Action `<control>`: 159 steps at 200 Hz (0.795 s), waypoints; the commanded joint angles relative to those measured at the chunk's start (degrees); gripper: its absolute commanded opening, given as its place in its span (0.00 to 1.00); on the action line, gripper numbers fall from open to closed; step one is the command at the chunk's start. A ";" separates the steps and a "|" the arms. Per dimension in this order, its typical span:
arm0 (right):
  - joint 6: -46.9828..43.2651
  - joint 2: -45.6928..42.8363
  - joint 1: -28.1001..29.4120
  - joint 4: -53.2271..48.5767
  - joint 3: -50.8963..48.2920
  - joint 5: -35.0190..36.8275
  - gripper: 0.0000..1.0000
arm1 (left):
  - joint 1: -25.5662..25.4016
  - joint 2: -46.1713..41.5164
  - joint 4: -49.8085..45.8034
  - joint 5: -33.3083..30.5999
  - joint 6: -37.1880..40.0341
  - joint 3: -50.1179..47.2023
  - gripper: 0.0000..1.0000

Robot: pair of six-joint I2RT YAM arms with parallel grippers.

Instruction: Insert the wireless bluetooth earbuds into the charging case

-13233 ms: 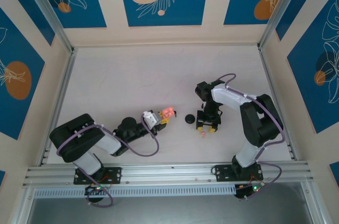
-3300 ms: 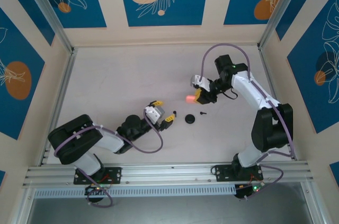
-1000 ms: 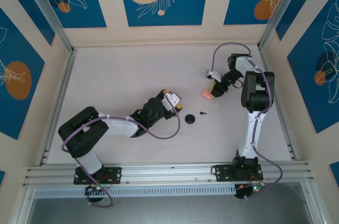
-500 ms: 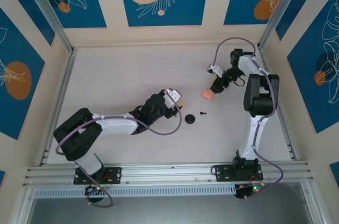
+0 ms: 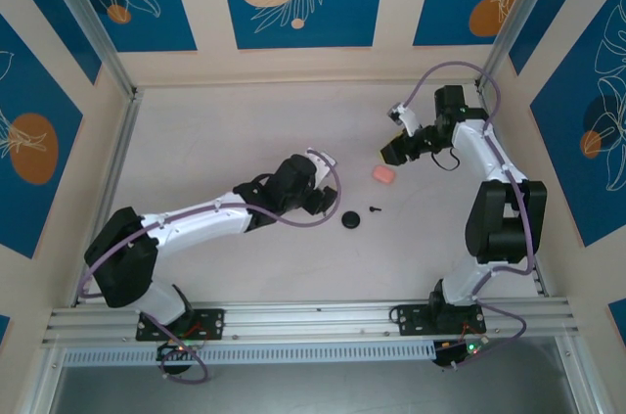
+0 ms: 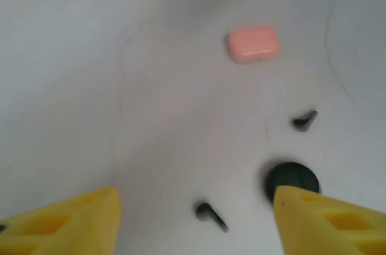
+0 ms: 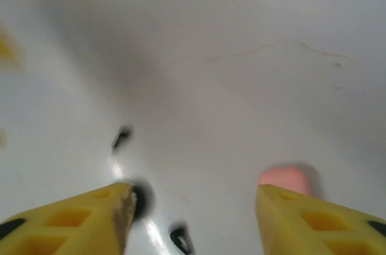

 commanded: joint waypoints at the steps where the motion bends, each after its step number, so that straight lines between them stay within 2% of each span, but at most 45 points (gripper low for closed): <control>1: 25.54 -8.93 -0.43 7.03 -6.37 -2.06 0.60 | -1.67 3.88 -18.69 5.19 -10.36 9.88 0.62; 39: 42.84 -16.46 -3.84 12.10 -14.20 -4.07 0.62 | -3.48 13.36 -30.78 5.68 -12.98 22.88 0.61; 62: 49.39 -20.70 -6.59 13.79 -18.70 -4.61 0.64 | -4.12 19.65 -36.06 5.80 -13.67 30.11 0.60; 101: 53.11 -25.64 -9.79 13.65 -23.87 -5.80 0.64 | -4.59 30.77 -44.51 8.62 -15.16 42.56 0.58; 159: 52.75 -28.12 -10.43 13.63 -28.73 -6.88 0.65 | -4.77 39.75 -49.18 10.51 -16.43 52.11 0.59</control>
